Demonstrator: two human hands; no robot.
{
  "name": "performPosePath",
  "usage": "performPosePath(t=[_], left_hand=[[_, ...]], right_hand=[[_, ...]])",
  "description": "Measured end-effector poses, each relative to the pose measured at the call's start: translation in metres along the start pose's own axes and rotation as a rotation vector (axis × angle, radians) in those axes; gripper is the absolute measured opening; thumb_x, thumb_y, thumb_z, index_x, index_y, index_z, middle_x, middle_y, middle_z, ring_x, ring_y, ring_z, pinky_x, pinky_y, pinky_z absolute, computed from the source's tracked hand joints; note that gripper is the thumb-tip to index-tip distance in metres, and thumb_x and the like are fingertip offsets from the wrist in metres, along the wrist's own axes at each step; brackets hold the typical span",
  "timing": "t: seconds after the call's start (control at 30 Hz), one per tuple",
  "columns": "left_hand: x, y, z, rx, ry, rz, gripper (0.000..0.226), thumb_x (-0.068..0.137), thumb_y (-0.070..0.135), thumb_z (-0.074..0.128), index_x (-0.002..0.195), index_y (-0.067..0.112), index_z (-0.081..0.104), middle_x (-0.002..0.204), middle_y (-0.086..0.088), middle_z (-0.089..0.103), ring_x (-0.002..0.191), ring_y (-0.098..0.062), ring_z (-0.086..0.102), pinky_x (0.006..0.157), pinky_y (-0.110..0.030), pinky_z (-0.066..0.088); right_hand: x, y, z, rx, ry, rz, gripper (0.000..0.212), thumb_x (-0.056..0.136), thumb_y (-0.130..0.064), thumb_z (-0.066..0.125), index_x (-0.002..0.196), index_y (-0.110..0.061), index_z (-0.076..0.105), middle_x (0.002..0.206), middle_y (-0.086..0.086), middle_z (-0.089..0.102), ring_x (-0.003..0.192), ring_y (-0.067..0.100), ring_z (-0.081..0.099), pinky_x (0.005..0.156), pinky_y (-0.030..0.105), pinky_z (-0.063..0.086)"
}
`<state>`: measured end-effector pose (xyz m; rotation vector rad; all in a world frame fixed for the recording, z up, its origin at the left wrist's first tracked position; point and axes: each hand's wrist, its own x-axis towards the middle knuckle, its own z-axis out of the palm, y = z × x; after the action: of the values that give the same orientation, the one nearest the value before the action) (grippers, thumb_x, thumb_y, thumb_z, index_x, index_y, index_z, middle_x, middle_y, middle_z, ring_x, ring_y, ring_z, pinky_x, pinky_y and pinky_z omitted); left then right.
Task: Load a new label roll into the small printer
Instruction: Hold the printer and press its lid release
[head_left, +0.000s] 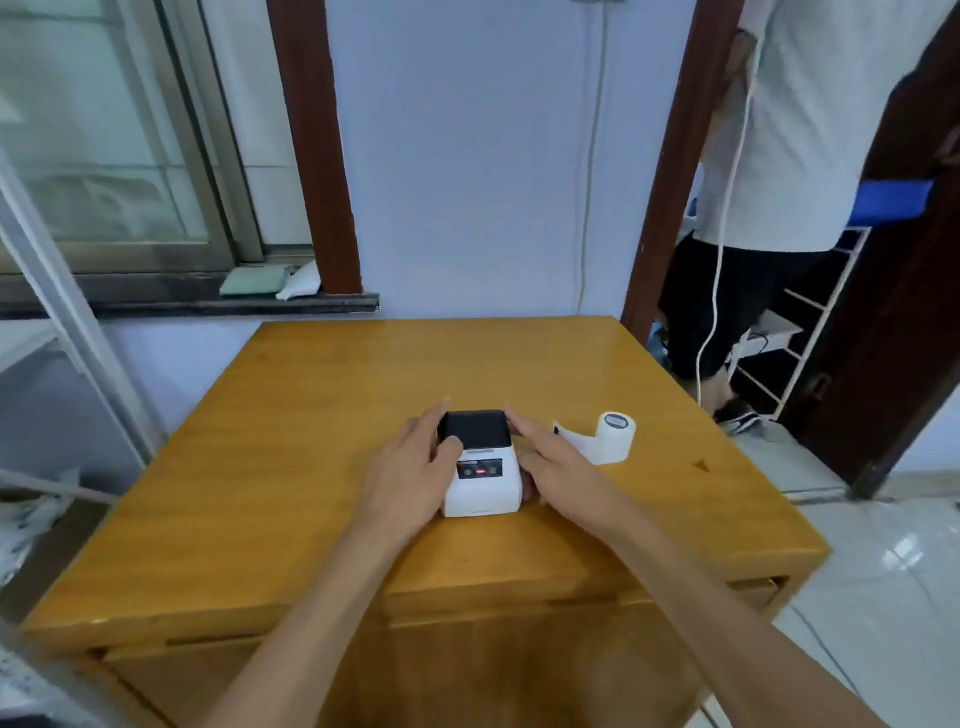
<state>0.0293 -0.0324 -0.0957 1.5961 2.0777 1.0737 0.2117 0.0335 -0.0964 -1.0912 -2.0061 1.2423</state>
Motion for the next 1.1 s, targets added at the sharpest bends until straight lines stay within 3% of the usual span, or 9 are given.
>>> performPosePath(t=[0.13, 0.23, 0.3, 0.37, 0.5, 0.6, 0.73, 1.0, 1.1], left_hand=[[0.000, 0.011, 0.008, 0.125, 0.037, -0.076, 0.059, 0.106, 0.042, 0.028, 0.165, 0.040, 0.024, 0.161, 0.003, 0.049, 0.117, -0.029, 0.061, 0.086, -0.037, 0.041], [0.001, 0.010, 0.011, 0.022, 0.071, -0.114, 0.061, 0.104, 0.043, 0.036, 0.163, 0.042, 0.025, 0.156, 0.009, 0.054, 0.117, -0.027, 0.062, 0.087, -0.038, 0.043], [0.003, 0.007, 0.010, -0.062, 0.106, -0.150, 0.060, 0.102, 0.042, 0.046, 0.160, 0.036, 0.031, 0.146, 0.009, 0.061, 0.117, -0.023, 0.063, 0.089, -0.038, 0.045], [0.006, 0.004, 0.010, -0.116, 0.136, -0.175, 0.054, 0.100, 0.043, 0.053, 0.151, 0.030, 0.042, 0.139, 0.009, 0.064, 0.117, -0.020, 0.065, 0.090, -0.039, 0.049], [0.009, -0.002, 0.011, -0.252, 0.140, -0.150, 0.045, 0.098, 0.044, 0.061, 0.142, 0.033, 0.058, 0.129, 0.013, 0.068, 0.110, -0.007, 0.066, 0.094, -0.036, 0.056], [0.008, -0.005, 0.011, -0.291, 0.141, -0.130, 0.047, 0.099, 0.042, 0.063, 0.144, 0.033, 0.060, 0.129, 0.012, 0.068, 0.116, -0.005, 0.063, 0.103, -0.040, 0.055], [0.004, -0.006, 0.009, -0.300, 0.114, -0.112, 0.055, 0.098, 0.044, 0.063, 0.151, 0.030, 0.056, 0.145, 0.008, 0.066, 0.129, -0.007, 0.061, 0.109, -0.041, 0.053], [0.001, -0.004, 0.005, -0.305, 0.094, -0.097, 0.057, 0.100, 0.042, 0.063, 0.154, 0.026, 0.054, 0.149, 0.006, 0.064, 0.130, -0.008, 0.062, 0.110, -0.039, 0.053], [0.001, -0.005, 0.006, -0.295, 0.099, -0.085, 0.058, 0.101, 0.041, 0.063, 0.155, 0.025, 0.053, 0.149, 0.006, 0.064, 0.125, -0.003, 0.060, 0.104, -0.030, 0.053]], right_hand=[[0.002, 0.003, -0.004, 0.028, 0.020, -0.003, 0.056, 0.109, -0.011, 0.035, 0.157, -0.040, 0.035, 0.080, -0.007, 0.065, 0.060, -0.006, 0.058, 0.053, 0.009, 0.044], [0.005, 0.008, -0.006, 0.054, -0.001, -0.012, 0.061, 0.107, -0.008, 0.038, 0.157, -0.042, 0.034, 0.112, -0.005, 0.072, 0.064, 0.001, 0.060, 0.064, 0.016, 0.049], [0.006, 0.011, -0.006, 0.066, -0.002, -0.022, 0.065, 0.106, -0.006, 0.039, 0.157, -0.045, 0.034, 0.133, 0.010, 0.068, 0.067, 0.007, 0.060, 0.076, 0.028, 0.053], [0.007, 0.013, -0.006, 0.061, 0.003, -0.055, 0.067, 0.107, -0.006, 0.040, 0.157, -0.050, 0.032, 0.133, 0.017, 0.065, 0.068, 0.009, 0.060, 0.080, 0.034, 0.056], [0.007, 0.014, -0.003, 0.082, -0.001, -0.137, 0.070, 0.107, -0.001, 0.037, 0.151, -0.055, 0.041, 0.138, -0.007, 0.059, 0.072, 0.005, 0.059, 0.071, 0.026, 0.056], [0.008, 0.017, -0.002, 0.103, 0.011, -0.149, 0.069, 0.104, 0.006, 0.036, 0.149, -0.045, 0.049, 0.148, -0.014, 0.050, 0.073, 0.006, 0.059, 0.070, 0.026, 0.055], [0.007, 0.015, -0.004, 0.099, -0.001, -0.118, 0.069, 0.106, 0.003, 0.037, 0.152, -0.048, 0.043, 0.147, -0.020, 0.047, 0.073, 0.002, 0.060, 0.073, 0.027, 0.056], [0.011, 0.014, -0.003, 0.037, -0.019, -0.112, 0.070, 0.105, 0.001, 0.038, 0.150, -0.051, 0.042, 0.146, -0.006, 0.053, 0.070, 0.004, 0.059, 0.070, 0.025, 0.054], [0.010, 0.013, -0.004, 0.018, -0.009, -0.106, 0.069, 0.104, 0.001, 0.038, 0.149, -0.051, 0.042, 0.142, -0.003, 0.057, 0.069, 0.002, 0.058, 0.069, 0.024, 0.053]])
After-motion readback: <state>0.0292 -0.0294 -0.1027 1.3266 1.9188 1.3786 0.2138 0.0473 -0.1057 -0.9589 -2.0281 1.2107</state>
